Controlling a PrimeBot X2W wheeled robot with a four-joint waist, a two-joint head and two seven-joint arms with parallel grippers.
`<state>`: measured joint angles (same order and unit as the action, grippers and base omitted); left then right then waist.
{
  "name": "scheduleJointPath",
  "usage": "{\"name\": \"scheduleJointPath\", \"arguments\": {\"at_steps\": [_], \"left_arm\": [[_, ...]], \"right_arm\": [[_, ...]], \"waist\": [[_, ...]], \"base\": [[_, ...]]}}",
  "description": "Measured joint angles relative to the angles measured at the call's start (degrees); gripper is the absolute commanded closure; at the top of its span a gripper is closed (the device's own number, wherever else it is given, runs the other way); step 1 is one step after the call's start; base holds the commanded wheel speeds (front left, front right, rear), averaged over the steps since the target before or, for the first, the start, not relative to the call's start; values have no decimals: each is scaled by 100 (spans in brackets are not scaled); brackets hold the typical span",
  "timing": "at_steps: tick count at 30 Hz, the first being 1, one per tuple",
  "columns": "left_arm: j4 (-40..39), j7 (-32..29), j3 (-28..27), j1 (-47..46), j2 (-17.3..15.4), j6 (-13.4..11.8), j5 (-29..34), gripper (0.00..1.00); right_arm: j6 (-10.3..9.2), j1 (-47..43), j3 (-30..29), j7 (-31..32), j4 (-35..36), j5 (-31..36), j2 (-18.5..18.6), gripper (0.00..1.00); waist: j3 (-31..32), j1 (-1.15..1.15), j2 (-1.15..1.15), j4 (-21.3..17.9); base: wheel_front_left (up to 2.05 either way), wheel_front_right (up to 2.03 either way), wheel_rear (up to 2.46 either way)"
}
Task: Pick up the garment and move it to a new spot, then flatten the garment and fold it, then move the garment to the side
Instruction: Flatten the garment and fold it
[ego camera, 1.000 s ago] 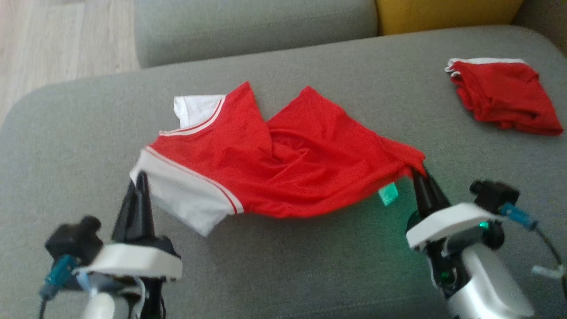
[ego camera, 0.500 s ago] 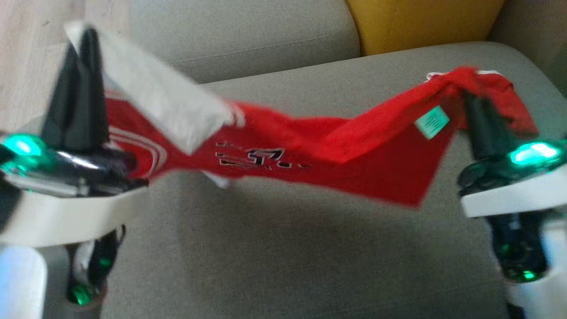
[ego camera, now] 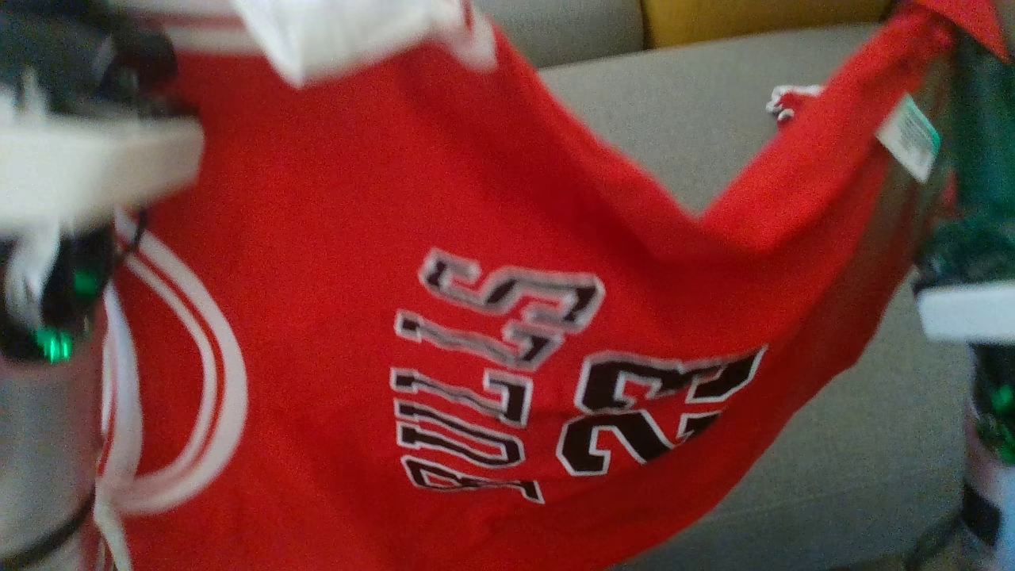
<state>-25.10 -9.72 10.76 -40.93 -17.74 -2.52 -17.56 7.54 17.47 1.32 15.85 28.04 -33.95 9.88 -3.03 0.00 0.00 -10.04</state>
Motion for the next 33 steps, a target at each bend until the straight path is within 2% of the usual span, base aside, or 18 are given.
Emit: {"name": "scheduleJointPath", "arguments": {"at_steps": [4, 7, 13, 18, 22, 26, 30, 33], "left_arm": [[1151, -81, -19, -621, 23, 60, -156, 100], [2125, 49, -58, -1338, 78, 92, -103, 100], [3966, 758, -65, -3320, 335, -3, 168, 100], [5025, 1385, -30, -4144, 660, -7, 285, 100], [5589, 1690, 43, -4049, 991, 26, 152, 100], [5880, 2016, 40, -3468, 1176, 165, -141, 100], [5966, 2201, -7, -2525, 1262, 316, -405, 100], [5881, 2263, -21, -2104, 1256, 390, -488, 100]], "right_arm": [[0, 893, 219, 12, -1040, 142, -43, 100], [0, 1979, 283, -342, -2047, 376, -130, 100], [0, 4317, 178, -1433, -4367, 1187, -345, 100], [0, 5391, -49, -2031, -6161, 1702, -463, 100], [0, 5626, -386, -2318, -7391, 1848, -534, 100], [0, 5594, -393, -2547, -8410, 1883, -558, 100], [0, 5507, -389, -2706, -9064, 1815, -564, 100], [0, 5366, -385, -2762, -9243, 1699, -568, 100]], "waist": [[-402, 0, 0, -16], [-727, 1, 0, -27], [-1332, 2, 0, -1], [-1679, 0, 0, 173], [-2015, 1, 0, 382], [-2365, 2, 0, 599], [-2603, 2, -1, 808], [-2665, 1, 0, 881]], "base": [[0, 0, 0], [0, 0, 0], [0, 0, 0], [0, 0, 0], [0, 0, 0], [0, 0, 0], [0, 0, 0], [0, 0, 0]]}}
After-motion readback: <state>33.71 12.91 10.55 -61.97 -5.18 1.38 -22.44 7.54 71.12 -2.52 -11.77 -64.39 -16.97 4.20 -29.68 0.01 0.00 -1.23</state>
